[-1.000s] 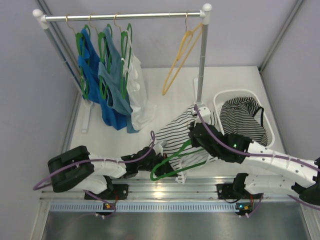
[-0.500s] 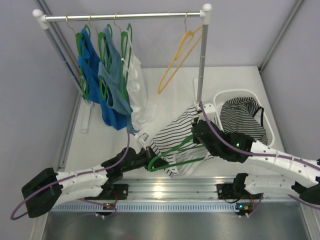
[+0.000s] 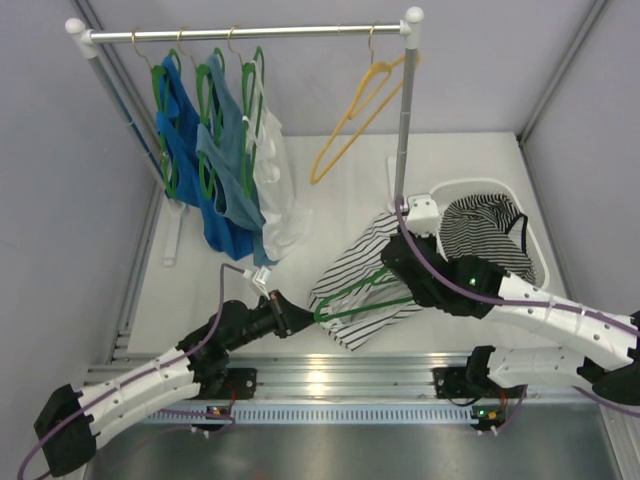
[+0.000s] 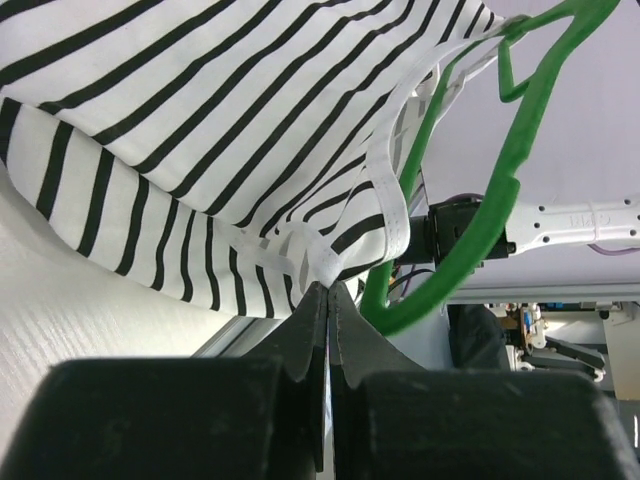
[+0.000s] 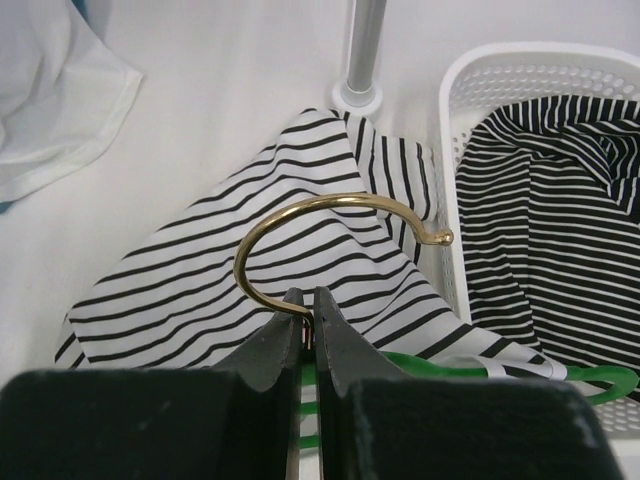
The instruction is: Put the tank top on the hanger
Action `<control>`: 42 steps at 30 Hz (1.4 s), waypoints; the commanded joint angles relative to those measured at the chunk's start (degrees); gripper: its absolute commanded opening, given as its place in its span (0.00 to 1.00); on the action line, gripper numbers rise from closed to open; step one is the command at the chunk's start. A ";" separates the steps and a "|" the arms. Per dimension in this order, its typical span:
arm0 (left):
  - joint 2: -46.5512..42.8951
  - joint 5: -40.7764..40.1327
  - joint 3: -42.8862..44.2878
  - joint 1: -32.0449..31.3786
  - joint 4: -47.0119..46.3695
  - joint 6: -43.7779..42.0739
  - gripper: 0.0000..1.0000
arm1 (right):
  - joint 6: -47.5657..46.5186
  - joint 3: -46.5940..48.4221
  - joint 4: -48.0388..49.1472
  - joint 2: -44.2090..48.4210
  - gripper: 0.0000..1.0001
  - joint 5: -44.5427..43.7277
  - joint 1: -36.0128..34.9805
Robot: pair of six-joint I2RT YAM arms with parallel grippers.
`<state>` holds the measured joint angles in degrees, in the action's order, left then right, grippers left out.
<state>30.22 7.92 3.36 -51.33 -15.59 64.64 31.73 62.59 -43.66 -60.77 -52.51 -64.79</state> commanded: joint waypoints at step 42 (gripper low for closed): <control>-3.42 -1.15 12.90 0.27 -0.31 -5.83 0.00 | -4.13 -0.19 0.94 4.17 0.00 -2.51 6.08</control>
<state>24.86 5.28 12.25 -51.29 -7.53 61.60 28.10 60.71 -45.41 -56.84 -55.13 -59.44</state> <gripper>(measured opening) 0.011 0.025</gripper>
